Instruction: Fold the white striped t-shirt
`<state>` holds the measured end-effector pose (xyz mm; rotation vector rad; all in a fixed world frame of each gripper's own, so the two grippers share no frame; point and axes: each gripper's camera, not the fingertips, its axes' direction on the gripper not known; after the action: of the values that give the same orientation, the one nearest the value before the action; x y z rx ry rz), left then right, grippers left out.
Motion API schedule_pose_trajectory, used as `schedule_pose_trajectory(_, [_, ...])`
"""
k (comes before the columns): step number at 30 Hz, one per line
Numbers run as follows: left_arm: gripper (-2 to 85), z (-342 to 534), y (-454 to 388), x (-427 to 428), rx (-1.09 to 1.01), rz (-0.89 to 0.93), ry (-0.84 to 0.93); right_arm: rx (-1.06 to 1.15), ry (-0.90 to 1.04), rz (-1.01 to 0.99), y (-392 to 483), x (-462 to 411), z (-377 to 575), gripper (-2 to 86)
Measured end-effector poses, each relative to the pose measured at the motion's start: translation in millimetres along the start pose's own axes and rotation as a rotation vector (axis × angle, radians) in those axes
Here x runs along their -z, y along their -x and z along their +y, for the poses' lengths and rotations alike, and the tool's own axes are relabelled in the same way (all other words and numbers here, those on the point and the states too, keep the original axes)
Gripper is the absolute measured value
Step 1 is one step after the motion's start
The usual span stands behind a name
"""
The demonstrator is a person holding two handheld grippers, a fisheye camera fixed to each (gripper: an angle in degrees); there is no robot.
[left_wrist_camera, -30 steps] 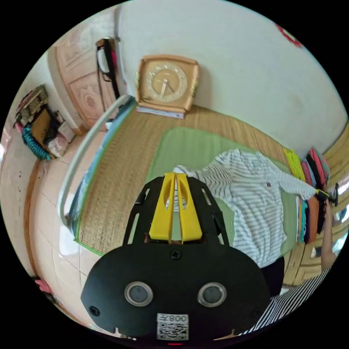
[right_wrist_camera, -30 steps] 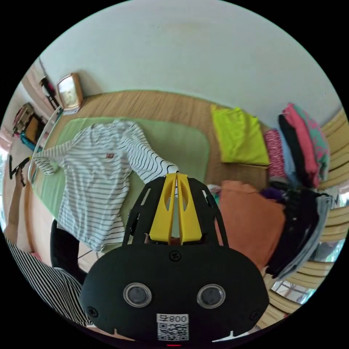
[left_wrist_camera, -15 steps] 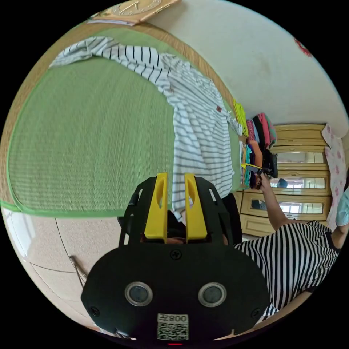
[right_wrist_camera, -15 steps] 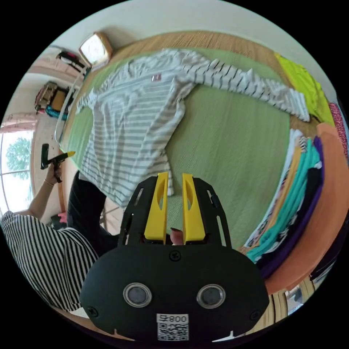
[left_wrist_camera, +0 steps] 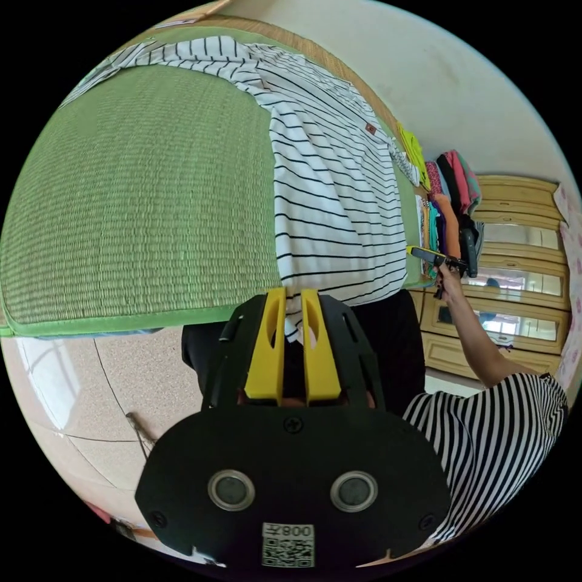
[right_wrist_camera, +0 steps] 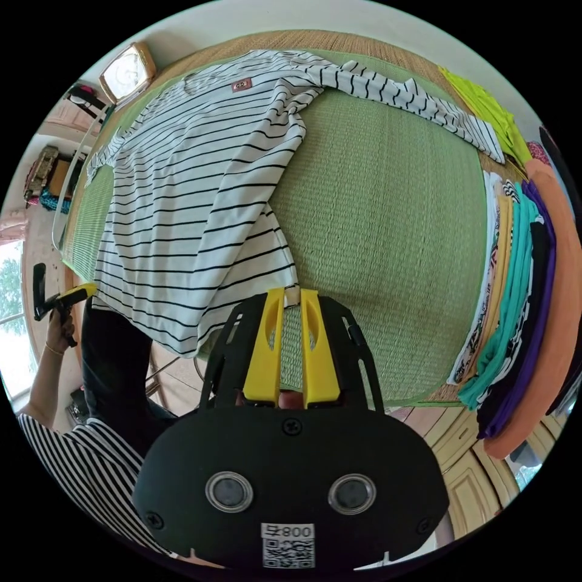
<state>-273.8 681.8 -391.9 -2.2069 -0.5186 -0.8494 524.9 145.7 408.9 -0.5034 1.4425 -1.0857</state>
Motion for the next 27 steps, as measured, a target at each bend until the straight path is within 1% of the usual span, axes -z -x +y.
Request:
schedule_pose_trajectory(4, [1.9,-0.8,0.8,-0.4,-0.008,-0.02,0.016,-0.021,0.011,-0.059,-15.8,7.4,17.2,2.8])
schedule_pose_trajectory(9, [1.1,15.6,6.6,30.0,-0.012,0.019,-0.064,-0.018,0.034,-0.11,-32.5,23.8,53.0,1.8])
schedule_pose_trajectory(13, [0.8,37.9,10.9,60.4,-0.022,0.039,-0.134,-0.028,-0.02,-0.209,-50.9,56.5,106.4,1.5])
schedule_pose_trajectory(17, [0.8,60.7,11.9,78.4,-0.034,0.038,-0.157,-0.029,-0.053,-0.281,-65.0,81.5,165.3,1.3])
schedule_pose_trajectory(23, [0.8,92.1,19.9,83.7,0.004,0.048,-0.157,-0.037,-0.03,-0.337,-77.0,81.4,238.9,1.2])
schedule_pose_trajectory(27, [0.9,98.9,24.8,74.6,0.034,0.04,-0.133,-0.066,-0.009,-0.375,-90.9,68.3,263.1,1.2])
